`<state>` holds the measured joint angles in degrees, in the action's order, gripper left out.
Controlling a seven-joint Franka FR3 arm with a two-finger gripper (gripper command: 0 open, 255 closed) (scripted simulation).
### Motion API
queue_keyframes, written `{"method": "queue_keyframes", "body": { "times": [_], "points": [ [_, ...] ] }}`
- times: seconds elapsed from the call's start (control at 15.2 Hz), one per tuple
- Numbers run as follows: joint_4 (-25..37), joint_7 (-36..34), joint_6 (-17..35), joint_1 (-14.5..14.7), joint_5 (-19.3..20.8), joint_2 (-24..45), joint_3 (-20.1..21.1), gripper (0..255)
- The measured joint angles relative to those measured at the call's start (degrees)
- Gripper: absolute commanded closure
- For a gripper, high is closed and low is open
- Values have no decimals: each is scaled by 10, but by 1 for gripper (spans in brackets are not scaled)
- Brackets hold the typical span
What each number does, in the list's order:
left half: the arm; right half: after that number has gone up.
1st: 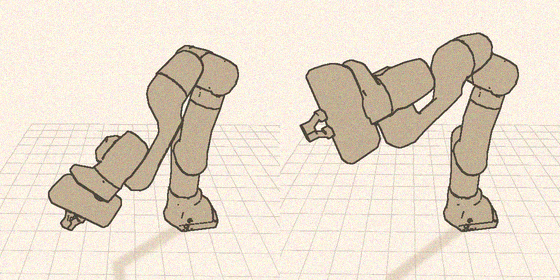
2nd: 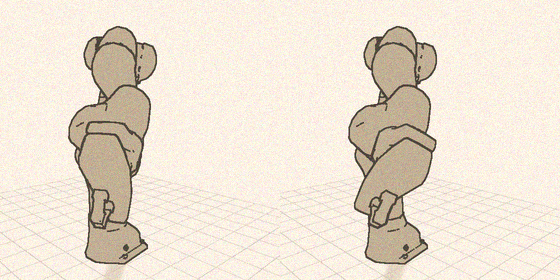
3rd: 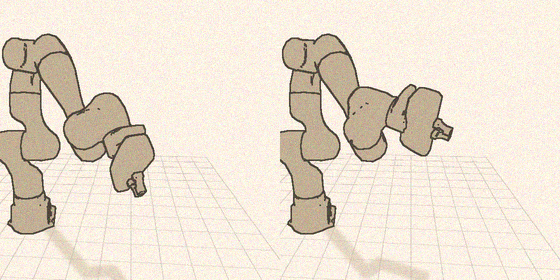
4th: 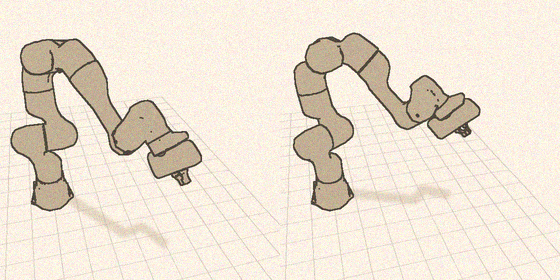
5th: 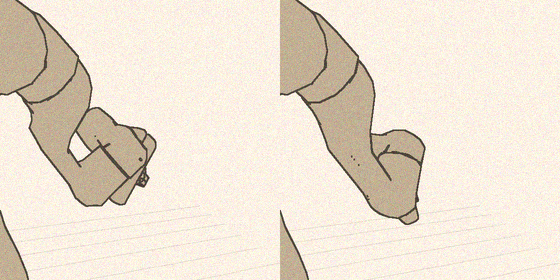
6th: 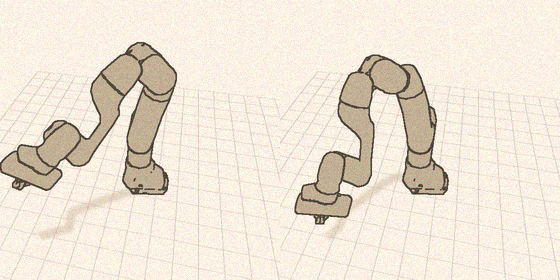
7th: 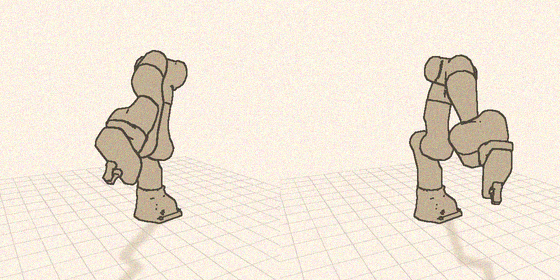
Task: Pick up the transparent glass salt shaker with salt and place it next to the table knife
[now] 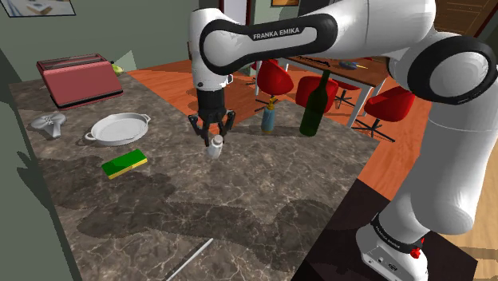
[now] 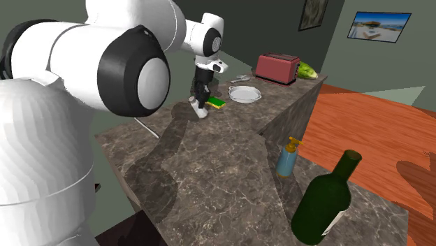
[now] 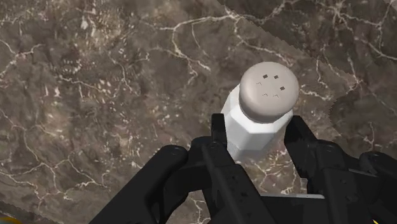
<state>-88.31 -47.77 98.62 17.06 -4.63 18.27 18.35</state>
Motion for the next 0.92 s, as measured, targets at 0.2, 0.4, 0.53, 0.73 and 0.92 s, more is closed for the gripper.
{"method": "queue_keyframes", "body": {
  "times": [0.2, 0.4, 0.53, 0.73, 0.92],
  "points": [
    [28, -37, 6, 28, 8, 29, 10, 255],
    [65, -75, 7, 60, 18, 64, 19, 255],
    [105, -94, 2, 80, 29, 97, 21, 255],
    [164, -129, -7, 116, 42, 142, 25, 255],
    [249, -162, -25, 158, 58, 205, 25, 255]
  ]
}}
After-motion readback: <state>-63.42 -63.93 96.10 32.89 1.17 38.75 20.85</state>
